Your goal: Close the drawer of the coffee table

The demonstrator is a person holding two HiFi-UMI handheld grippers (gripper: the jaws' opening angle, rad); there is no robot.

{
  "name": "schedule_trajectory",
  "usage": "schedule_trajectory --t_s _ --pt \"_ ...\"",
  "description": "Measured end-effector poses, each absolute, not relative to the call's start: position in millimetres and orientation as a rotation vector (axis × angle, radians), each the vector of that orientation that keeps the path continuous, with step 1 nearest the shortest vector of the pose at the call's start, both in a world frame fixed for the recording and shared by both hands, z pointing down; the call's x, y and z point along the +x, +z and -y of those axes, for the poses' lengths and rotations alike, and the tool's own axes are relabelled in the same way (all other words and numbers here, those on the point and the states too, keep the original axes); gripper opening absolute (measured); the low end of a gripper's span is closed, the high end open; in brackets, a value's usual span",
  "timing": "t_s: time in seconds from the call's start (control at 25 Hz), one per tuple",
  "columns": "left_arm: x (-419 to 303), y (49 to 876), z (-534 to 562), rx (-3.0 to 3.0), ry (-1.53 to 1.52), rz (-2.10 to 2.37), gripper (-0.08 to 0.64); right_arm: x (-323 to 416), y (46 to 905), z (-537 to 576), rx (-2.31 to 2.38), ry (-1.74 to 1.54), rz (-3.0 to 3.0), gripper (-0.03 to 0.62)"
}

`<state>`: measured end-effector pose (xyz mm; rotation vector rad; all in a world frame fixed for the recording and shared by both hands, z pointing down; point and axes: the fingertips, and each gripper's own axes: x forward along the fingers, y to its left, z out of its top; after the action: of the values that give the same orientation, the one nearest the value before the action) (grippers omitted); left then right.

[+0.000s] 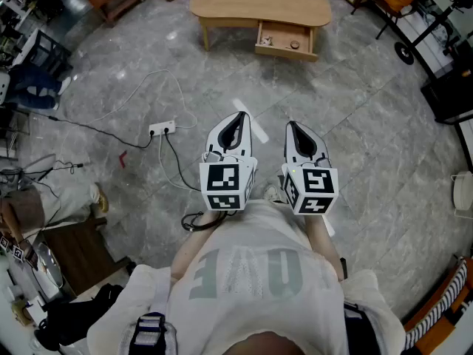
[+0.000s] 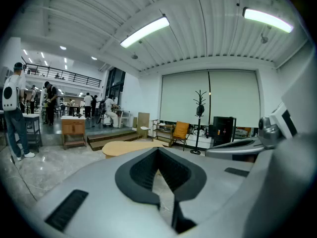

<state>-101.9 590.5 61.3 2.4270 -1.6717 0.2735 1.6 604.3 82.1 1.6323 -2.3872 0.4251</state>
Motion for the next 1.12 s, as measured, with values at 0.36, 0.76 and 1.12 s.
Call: schedule_trajectory --t_s 0.36,0.76,1.12 --pt "-79.0 66.3 -581.4 2.404 0.265 1.685 0.009 26.0 89.7 -598.0 1.609 0.429 2.396 0.006" --pt "-81.1 65.1 -566.2 2.331 0.205 1.788 0.009 51.7 96.2 -592.1 1.577 0.501 2.474 0.006" --pt "-103.7 69.9 -520.8 2.28 0.16 1.889 0.008 69.0 114.5 -553.9 1.594 0.501 2.482 0.005"
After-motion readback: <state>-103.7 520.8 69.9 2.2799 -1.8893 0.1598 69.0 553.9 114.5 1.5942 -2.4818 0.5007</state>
